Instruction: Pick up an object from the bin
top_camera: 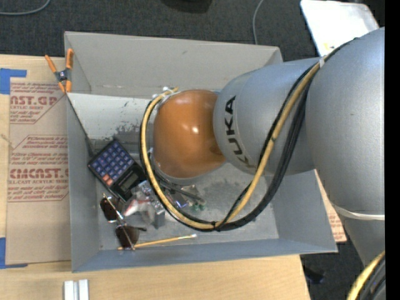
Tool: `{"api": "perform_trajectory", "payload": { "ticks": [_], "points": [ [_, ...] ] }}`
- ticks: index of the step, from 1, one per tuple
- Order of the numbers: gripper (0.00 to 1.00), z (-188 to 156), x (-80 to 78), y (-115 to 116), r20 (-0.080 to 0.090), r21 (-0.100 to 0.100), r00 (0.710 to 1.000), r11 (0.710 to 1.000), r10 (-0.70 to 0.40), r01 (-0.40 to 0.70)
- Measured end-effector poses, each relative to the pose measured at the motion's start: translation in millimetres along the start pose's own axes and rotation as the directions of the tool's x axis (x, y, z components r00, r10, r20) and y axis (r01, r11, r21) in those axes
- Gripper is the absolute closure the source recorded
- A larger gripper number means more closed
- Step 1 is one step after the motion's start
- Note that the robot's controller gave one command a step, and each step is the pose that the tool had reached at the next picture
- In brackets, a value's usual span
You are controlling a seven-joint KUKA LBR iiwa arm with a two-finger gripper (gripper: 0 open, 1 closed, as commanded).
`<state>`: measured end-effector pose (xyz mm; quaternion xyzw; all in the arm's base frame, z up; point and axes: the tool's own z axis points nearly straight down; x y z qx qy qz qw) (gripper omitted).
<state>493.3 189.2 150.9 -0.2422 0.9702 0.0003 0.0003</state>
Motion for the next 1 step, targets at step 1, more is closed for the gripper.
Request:
{"api": "perform_trajectory", "payload": {
  "ticks": [1],
  "points": [
    [1.00, 39.9, -6.8, -1.9, 0.011, 0.003, 0.988, 0.988, -0.152, 0.152]
  ]
}}
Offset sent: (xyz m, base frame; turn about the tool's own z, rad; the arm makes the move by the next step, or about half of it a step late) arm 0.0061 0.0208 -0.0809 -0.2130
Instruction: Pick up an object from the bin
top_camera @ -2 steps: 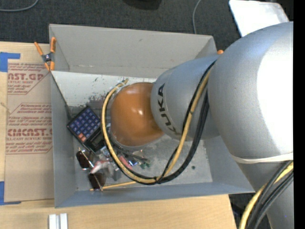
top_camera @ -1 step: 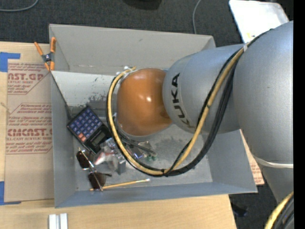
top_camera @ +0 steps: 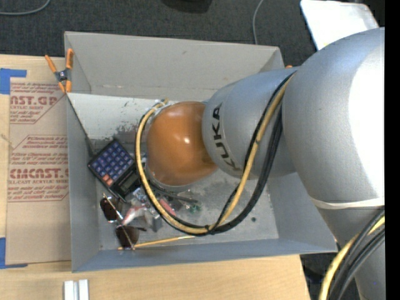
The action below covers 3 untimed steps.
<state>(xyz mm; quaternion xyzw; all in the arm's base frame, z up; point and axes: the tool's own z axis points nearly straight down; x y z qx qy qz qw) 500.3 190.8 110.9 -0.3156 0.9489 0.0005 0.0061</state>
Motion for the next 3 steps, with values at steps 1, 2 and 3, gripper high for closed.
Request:
{"api": "perform_trajectory", "payload": {
  "ticks": [1, 2, 3],
  "points": [
    [1.00, 40.0, -9.6, 15.3, 0.006, 0.001, 0.998, 0.998, -0.060, 0.060],
    [1.00, -80.7, -11.6, 16.0, -0.003, -0.001, 0.997, 0.997, -0.075, 0.075],
    [1.00, -81.1, -11.5, 16.0, -0.003, -0.002, 0.997, 0.997, -0.075, 0.075]
  ]
}}
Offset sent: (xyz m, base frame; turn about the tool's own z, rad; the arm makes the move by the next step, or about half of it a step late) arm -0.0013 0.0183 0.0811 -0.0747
